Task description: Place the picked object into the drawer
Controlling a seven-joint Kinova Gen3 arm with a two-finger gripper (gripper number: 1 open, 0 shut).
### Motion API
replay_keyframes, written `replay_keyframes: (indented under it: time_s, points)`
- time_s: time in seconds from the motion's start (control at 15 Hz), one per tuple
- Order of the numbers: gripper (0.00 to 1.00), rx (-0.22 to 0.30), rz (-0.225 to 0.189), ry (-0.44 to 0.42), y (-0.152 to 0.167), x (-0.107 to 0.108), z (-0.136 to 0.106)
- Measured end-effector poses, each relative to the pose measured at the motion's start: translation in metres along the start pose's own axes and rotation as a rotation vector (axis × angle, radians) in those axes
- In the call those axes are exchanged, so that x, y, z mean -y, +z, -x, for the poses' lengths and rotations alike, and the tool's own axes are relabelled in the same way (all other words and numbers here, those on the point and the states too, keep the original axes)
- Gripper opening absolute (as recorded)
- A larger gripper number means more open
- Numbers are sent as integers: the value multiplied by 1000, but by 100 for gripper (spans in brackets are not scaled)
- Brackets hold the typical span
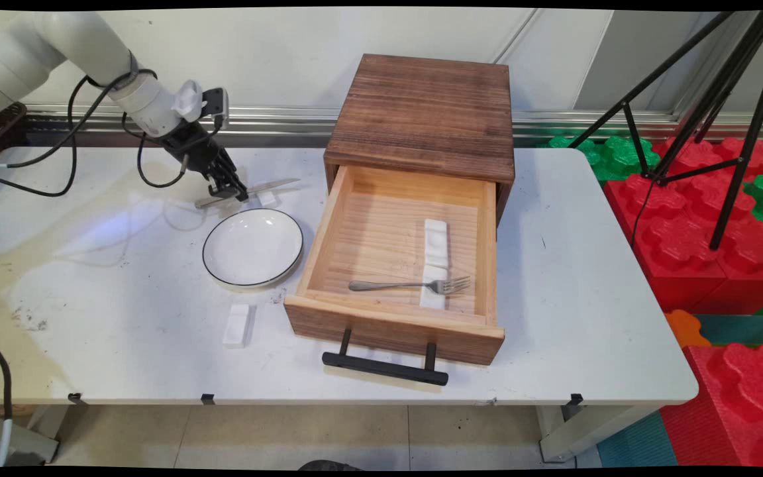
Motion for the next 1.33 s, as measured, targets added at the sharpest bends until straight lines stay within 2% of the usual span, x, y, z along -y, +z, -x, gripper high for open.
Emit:
replay_keyframes:
  time_s: [0.4, 0.8, 1.07, 1.33]
  points:
    - [0, -30, -9, 12, -13, 0, -6]
    - [0, -69, -23, 26, -39, -3, -14]
    - [0, -100, -31, 30, -67, -9, -18]
    - [0, -139, -23, 47, -104, -24, -26]
